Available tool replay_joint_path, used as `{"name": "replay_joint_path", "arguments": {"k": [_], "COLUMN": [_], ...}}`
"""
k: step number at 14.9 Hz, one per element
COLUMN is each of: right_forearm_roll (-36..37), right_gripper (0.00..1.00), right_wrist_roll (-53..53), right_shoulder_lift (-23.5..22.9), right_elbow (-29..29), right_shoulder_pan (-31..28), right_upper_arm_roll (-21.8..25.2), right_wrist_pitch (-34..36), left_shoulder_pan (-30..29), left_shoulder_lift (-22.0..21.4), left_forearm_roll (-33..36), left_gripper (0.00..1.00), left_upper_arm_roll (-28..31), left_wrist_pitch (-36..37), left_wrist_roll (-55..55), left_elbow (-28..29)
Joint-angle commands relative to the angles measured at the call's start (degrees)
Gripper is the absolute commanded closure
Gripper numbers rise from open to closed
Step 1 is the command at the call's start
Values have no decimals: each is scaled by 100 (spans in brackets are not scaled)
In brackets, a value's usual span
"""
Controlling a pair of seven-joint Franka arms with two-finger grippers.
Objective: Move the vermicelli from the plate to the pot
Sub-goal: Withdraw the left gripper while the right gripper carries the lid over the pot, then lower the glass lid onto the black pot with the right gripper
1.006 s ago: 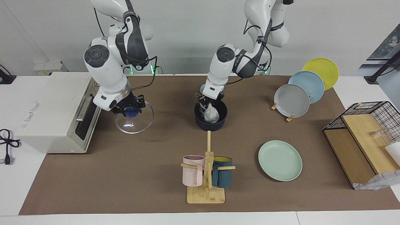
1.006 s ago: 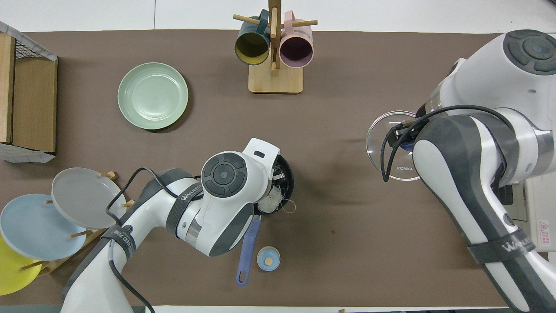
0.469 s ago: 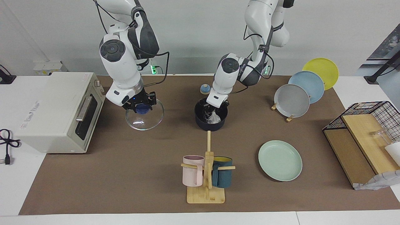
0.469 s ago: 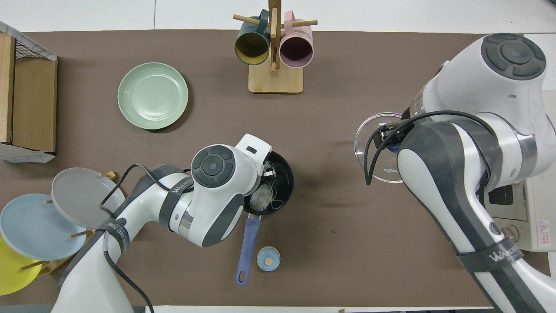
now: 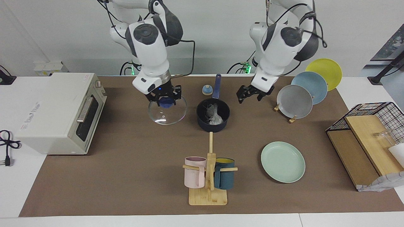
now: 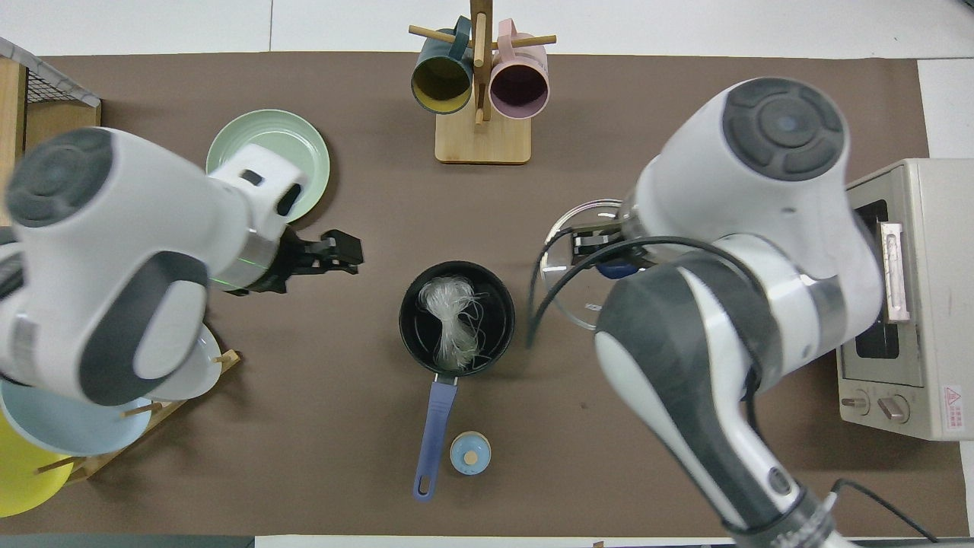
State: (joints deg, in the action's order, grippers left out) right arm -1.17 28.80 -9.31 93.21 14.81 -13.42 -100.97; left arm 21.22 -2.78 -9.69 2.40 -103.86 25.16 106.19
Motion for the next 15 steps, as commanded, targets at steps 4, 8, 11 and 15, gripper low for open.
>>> {"name": "replay_joint_path", "arguments": {"k": [4,8,11,15], "right_forearm_roll": [20,537,556,635], "right_gripper": [82,82,82,81], "right_wrist_roll": [1480,1673,1980,2007], "right_shoulder_lift": [-388,-764,-984,-1107], "right_elbow": [-6,57,66,101], "right_shoulder_pan": [971,1481,1542,1551], "right_upper_arm_roll": [-21,-12,-21,-21], "right_wrist_pitch": [-887,-994,-1285,-1311], "left_shoulder_pan": [-1066,-1269,-1269,-1252], "left_shoulder_lift": [-513,-548,-505,-260], "left_forearm_roll": [502,740,881,978], "left_gripper": [0,0,0,0], "left_upper_arm_roll": [-64,-64,-64,-90], "left_wrist_pitch": [621,656,980,1656], "left_wrist_roll": [-1354,-1655,-1655,-1646], "left_elbow": [-54,-54,-255,-992]}}
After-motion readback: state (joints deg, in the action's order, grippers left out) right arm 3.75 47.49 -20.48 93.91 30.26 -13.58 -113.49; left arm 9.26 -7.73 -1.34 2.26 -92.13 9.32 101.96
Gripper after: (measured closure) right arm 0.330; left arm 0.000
